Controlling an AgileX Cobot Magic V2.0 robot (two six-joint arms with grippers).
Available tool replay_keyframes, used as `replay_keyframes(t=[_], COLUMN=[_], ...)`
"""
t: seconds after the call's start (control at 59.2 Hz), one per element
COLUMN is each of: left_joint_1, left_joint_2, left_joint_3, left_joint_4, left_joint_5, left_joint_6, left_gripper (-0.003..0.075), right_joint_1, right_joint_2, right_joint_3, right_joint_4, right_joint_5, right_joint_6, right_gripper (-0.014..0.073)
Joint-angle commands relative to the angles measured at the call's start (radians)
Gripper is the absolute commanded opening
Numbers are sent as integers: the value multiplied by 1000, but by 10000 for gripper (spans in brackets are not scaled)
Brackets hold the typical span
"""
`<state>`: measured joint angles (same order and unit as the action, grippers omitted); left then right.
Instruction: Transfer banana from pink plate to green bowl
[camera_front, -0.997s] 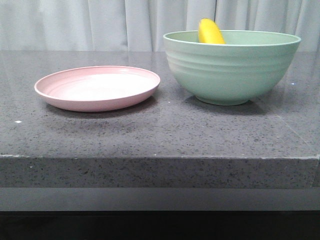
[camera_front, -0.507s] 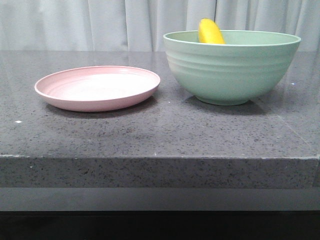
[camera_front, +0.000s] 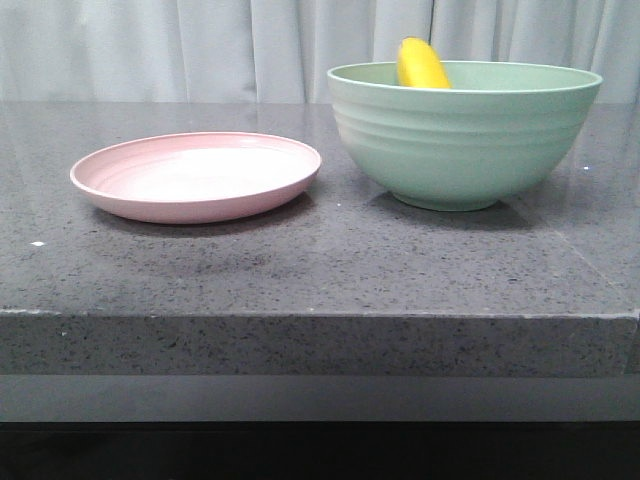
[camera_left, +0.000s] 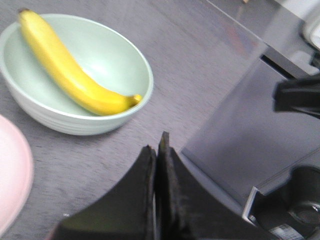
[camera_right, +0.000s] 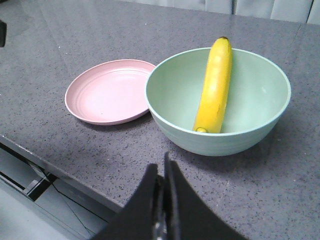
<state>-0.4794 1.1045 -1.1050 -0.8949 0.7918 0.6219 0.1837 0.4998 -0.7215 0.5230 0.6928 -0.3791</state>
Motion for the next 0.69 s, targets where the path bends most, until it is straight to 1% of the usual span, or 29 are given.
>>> replay_keyframes(t=[0.0, 0.084, 0.22, 0.389, 0.439, 0.473, 0.507, 0.625, 0.676], left_joint_1=[57, 132, 254, 337, 356, 364, 368, 371, 371], left_joint_2=[-68, -139, -312, -562, -642, -688, -733, -861, -897], left_joint_3=[6, 78, 259, 461, 509, 540, 567, 636, 666], left_joint_4=[-33, -33, -33, -19, 7, 44, 113, 489, 582], left_joint_5=[-99, -162, -259, -372, -405, -417, -425, -424, -424], left_joint_6=[0, 0, 0, 0, -9, -40, -106, -487, -578], left_gripper=[-20, -20, -20, -20, -20, -20, -20, -20, -20], right_joint_1=[4, 4, 4, 4, 4, 4, 4, 4, 4], right_joint_2=[3, 3, 3, 3, 3, 3, 3, 3, 3], right_joint_3=[-22, -22, -22, -22, -22, -22, -22, -22, -22], right_joint_4=[15, 15, 15, 15, 15, 15, 15, 15, 15], right_joint_5=[-56, -55, -52, -49, -49, -49, -49, -49, -49], right_joint_6=[-5, -5, -5, -5, -5, -5, -5, -5, -5], right_gripper=[-69, -69, -69, -69, -69, -69, -69, -69, -69])
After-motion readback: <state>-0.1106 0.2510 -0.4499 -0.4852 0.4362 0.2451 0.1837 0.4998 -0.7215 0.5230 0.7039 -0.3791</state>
